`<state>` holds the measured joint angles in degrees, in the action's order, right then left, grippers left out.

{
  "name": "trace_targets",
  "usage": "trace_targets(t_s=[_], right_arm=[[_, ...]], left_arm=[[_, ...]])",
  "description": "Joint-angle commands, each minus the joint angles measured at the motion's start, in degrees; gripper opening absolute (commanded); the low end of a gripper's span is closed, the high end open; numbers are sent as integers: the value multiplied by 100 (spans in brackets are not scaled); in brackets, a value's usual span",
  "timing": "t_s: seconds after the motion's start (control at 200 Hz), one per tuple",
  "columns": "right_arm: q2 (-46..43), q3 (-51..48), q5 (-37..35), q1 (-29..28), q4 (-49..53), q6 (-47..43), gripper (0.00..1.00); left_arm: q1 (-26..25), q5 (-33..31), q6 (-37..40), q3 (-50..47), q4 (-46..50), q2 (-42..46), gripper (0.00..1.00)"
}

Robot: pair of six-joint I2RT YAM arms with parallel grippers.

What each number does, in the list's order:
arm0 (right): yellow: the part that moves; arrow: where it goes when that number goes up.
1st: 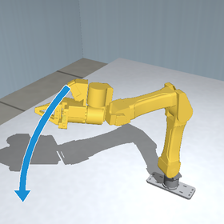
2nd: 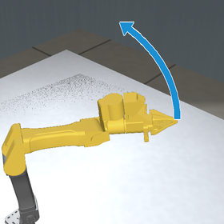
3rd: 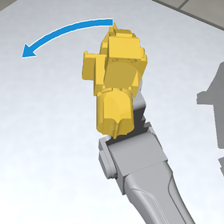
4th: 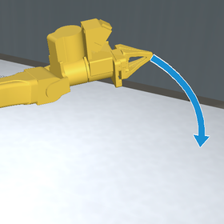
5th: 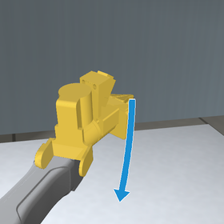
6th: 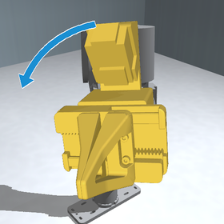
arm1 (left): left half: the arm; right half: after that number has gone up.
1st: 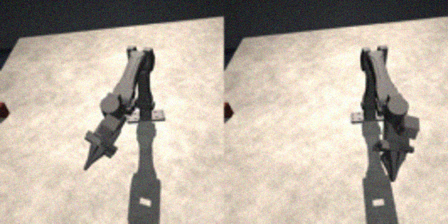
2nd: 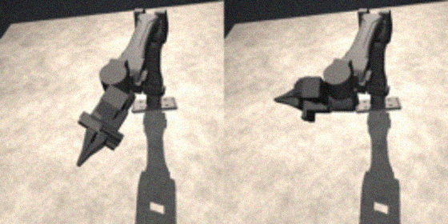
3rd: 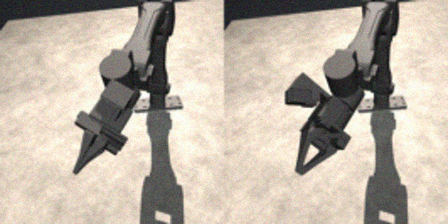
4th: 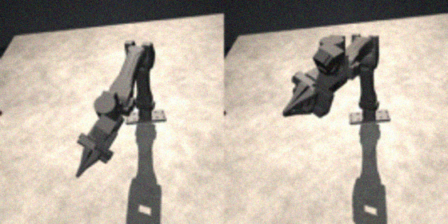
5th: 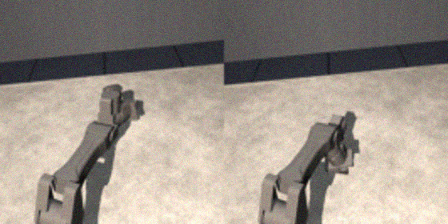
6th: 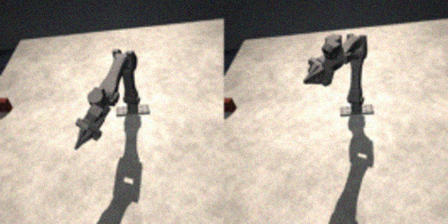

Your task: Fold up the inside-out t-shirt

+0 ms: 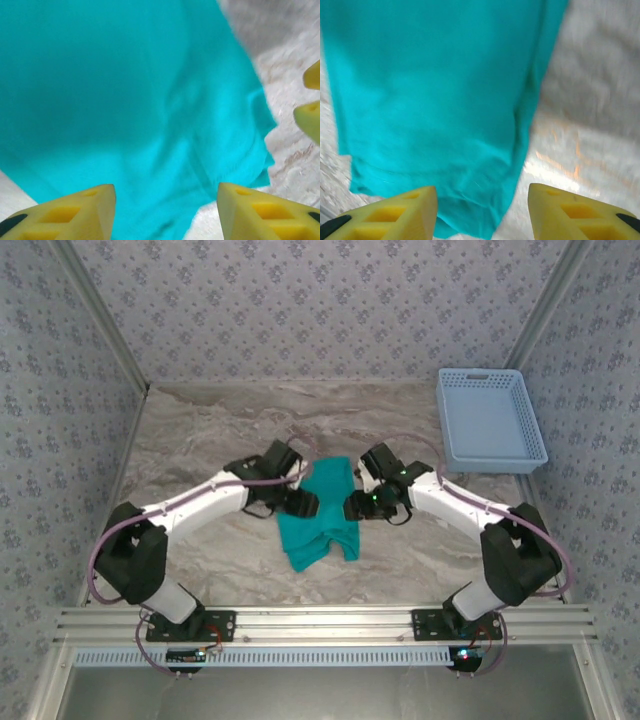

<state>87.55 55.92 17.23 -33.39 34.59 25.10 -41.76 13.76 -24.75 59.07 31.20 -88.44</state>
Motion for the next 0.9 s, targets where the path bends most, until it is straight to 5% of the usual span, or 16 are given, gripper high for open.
trace_targets(t_s=[0.0,0.255,0.57,0.755,0.894], right_arm=[[188,-90,439,-167,147,825,47],[599,-431,-195,-643,-433,1767,29],[510,-713,-2332,-905,-207,1761,20],[120,-795,-1882,-915,-619,1139,25],[-495,-720,-1463,-698,-411,228,43]], left_arm=[[-326,-95,-1329,-554,-88,-123,55],[-1596,-2316,-1966,-557,697,-577,48],[-1502,-3413,-2151,-963,1232,-1032,38],[-1429,-2724,-1544,-1097,1034,-589,41],[-1762,-1937,-882,-1034,807,78,52]])
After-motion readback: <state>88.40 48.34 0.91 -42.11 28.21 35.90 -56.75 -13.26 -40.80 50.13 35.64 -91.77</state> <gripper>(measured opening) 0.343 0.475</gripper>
